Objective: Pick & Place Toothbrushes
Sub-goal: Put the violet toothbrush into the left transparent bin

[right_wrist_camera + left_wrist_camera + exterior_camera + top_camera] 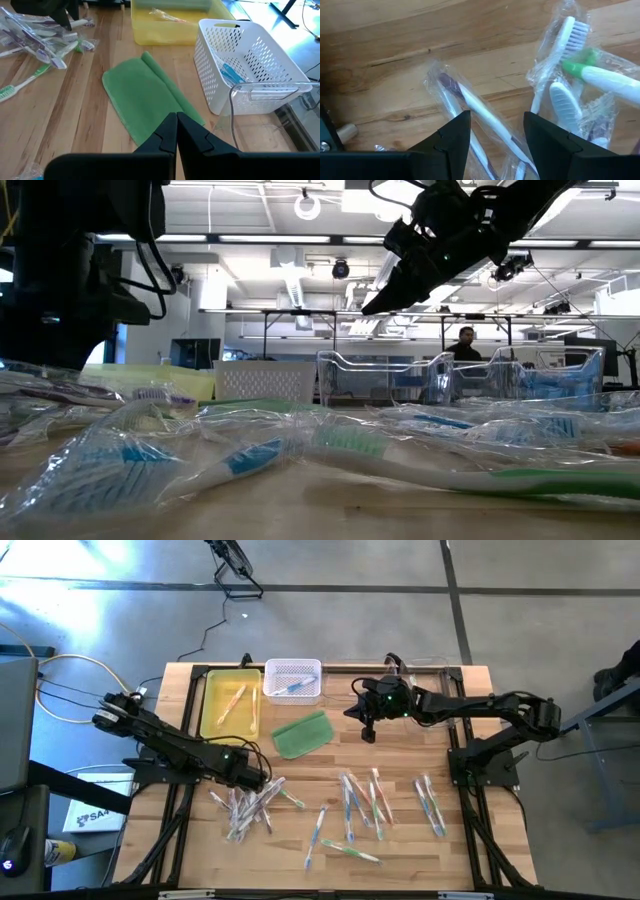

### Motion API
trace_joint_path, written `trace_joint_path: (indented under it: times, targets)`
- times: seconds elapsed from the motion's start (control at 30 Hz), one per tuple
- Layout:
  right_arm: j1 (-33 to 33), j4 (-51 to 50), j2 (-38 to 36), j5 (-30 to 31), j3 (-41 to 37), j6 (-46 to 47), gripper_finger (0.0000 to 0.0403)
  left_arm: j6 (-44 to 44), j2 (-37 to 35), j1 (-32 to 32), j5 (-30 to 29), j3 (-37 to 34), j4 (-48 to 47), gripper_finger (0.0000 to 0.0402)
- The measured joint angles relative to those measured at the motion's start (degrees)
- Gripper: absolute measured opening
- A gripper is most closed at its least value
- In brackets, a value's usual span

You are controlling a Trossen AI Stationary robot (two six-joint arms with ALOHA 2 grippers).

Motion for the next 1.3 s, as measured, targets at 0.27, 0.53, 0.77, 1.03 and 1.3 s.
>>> trace_joint_path:
  times: [0.27,0.53,0.77,1.03,1.3]
  targets:
    - [0.01,0.0,0.02,0.0,0.01,0.0,0.0002,-0.55,0.0,0.0,0.01,0.0,-0.17,0.0177]
    - [-0.01,0.0,0.0,0.0,0.01,0.0,0.0002,-1.48,0.0,0.0,-0.01,0.02,-0.28,0.0177]
    - [-0.01,0.0,0.01,0.0,0.0,0.0,0.0002,-1.86,1.88,0.0,-0.03,0.07,0.45,0.0177]
    - [-0.01,0.0,0.02,0.02,0.01,-0.02,0.0002,-1.6,3.85,0.0,-0.1,0.09,2.49,0.0177]
    - [-0.01,-0.02,0.0,0.02,-0.01,-0.67,0.0002,-1.55,3.87,0.0,-0.1,0.09,2.68,0.0123]
